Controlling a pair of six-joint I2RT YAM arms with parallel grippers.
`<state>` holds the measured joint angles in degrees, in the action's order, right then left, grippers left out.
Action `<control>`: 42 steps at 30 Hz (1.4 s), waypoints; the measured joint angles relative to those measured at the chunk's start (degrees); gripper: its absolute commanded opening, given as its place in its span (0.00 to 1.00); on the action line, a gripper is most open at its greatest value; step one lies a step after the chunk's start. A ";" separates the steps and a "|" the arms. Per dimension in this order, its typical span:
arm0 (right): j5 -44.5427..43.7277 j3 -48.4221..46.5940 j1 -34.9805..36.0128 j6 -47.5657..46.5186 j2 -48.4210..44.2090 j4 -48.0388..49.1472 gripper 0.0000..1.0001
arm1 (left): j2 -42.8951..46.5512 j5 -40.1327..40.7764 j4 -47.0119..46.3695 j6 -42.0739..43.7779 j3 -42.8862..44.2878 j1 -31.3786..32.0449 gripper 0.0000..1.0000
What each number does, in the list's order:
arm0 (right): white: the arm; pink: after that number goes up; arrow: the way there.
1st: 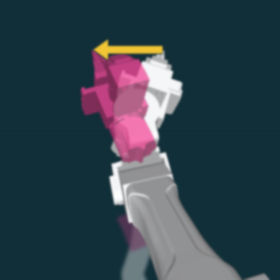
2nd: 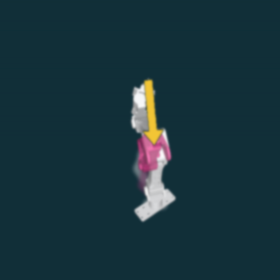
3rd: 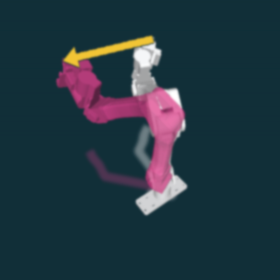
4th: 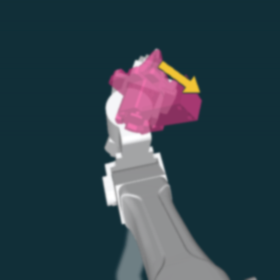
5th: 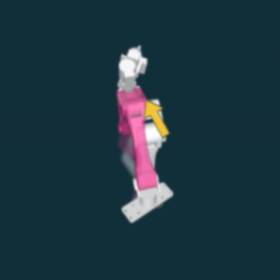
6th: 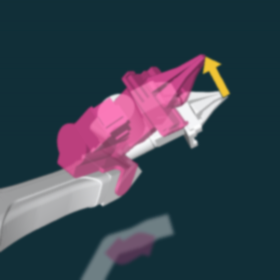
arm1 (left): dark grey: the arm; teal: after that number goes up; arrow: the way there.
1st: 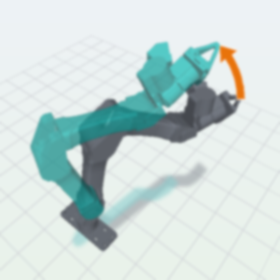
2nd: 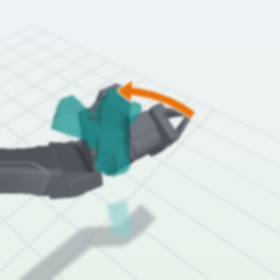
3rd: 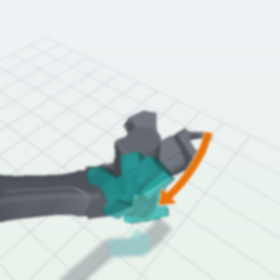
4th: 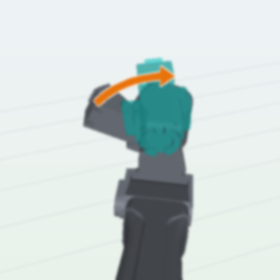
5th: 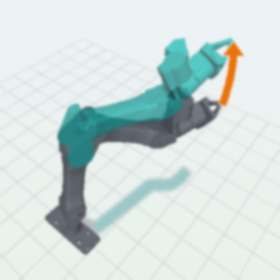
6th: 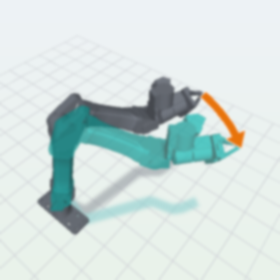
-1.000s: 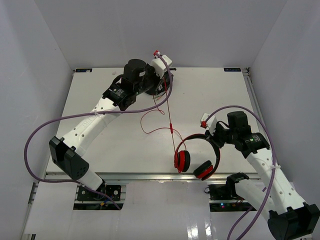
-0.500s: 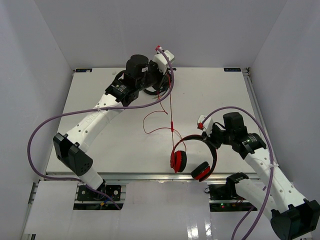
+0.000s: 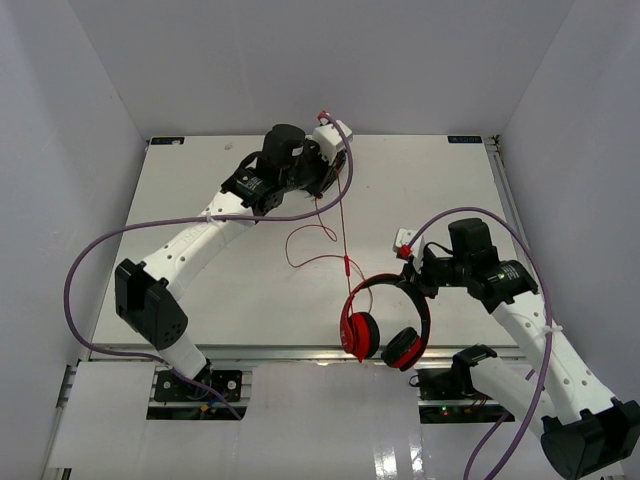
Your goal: Wrap the headphones
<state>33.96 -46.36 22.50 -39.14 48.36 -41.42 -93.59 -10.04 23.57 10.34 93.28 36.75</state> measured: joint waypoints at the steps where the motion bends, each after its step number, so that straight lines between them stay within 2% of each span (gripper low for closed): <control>1: 1.12 -0.75 -0.03 -0.34 0.07 -0.45 0.08 | -0.02 0.06 0.02 0.07 -0.91 0.00 0.00; 4: 4.87 -3.02 -0.36 -1.86 0.18 -2.28 0.08 | 0.35 0.16 -0.45 0.16 -4.48 -0.16 0.00; 13: 15.01 -10.61 -4.19 -5.24 1.20 -8.31 0.08 | 9.14 -0.25 -4.08 -0.71 -23.93 -2.82 0.00; 25: 30.18 -18.67 -13.57 -3.11 4.71 -10.98 0.08 | 17.83 -4.64 -15.06 -7.55 -35.83 -3.56 0.00; 31: 36.99 -20.21 -18.71 6.02 6.11 -5.47 0.08 | 19.55 -7.22 -22.85 -13.36 -41.85 -3.54 0.00; 37: 39.79 -20.18 -20.26 17.27 6.49 3.21 0.08 | 21.11 -8.53 -31.56 -18.61 -45.83 -3.56 0.00; 42: 39.72 -16.89 -20.30 31.20 5.35 18.61 0.08 | 20.78 -9.28 -37.96 -22.42 -48.57 -3.56 0.00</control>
<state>73.67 -63.25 2.20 -7.95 53.70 -22.81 -72.81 -19.31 -14.39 -12.08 44.70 33.19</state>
